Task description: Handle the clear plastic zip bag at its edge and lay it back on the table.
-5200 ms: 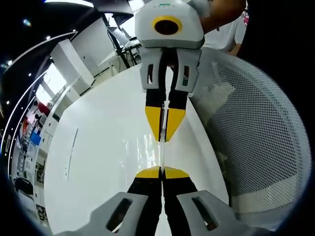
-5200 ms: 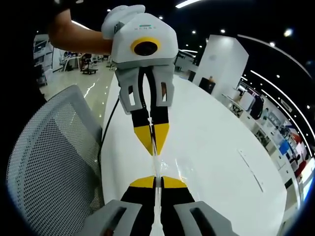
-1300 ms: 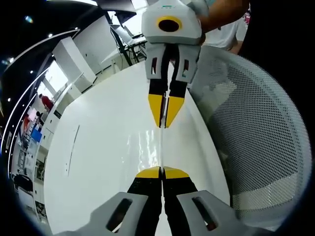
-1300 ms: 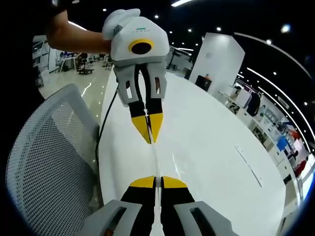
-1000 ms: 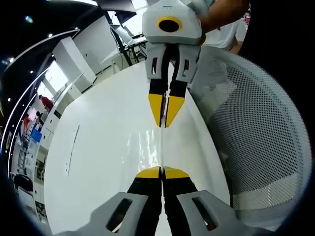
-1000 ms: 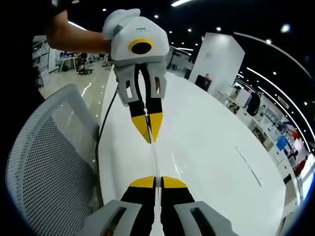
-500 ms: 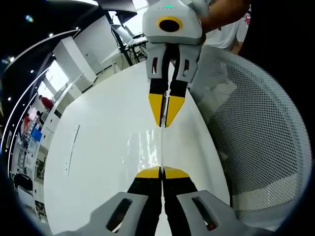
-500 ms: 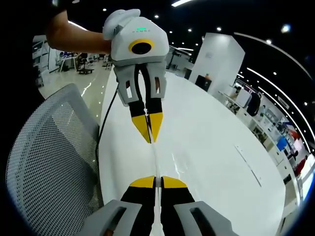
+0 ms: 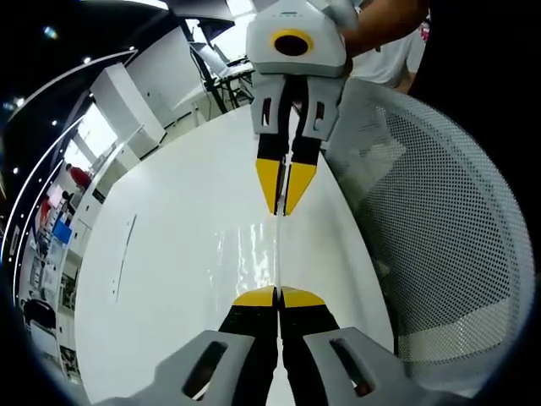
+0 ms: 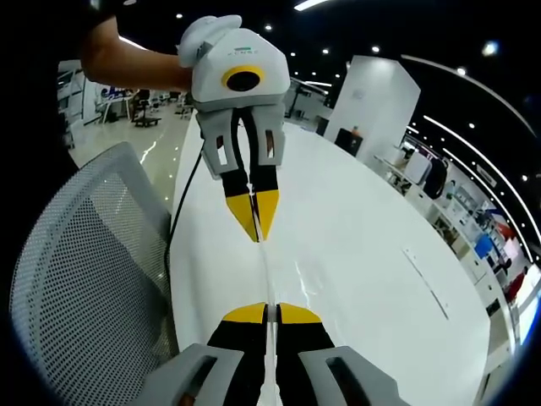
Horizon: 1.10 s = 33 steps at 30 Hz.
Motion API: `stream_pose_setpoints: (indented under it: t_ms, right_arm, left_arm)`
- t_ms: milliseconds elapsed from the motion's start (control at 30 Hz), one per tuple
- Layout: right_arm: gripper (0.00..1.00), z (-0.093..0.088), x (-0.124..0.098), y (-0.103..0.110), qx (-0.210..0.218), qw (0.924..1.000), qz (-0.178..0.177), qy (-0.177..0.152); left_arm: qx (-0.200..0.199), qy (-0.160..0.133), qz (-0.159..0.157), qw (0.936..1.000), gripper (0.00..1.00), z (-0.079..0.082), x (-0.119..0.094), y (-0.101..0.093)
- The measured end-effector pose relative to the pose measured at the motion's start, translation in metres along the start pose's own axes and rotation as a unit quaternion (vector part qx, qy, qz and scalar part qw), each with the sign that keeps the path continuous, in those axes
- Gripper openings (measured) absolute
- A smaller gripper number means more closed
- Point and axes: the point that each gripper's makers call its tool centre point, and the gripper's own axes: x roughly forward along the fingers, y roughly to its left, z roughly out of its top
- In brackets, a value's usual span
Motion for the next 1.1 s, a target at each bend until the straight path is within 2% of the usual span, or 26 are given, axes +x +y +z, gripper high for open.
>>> stream_pose_setpoints:
  t_ms: [1100]
  right_arm:
    - [0.0, -0.0042, -0.0025, -0.0012, 0.005, 1.0, -0.004, 0.001]
  left_arm:
    - [-0.01, -0.004, 0.006, 0.9999, 0.0, -0.0022, -0.0021, 0.0009]
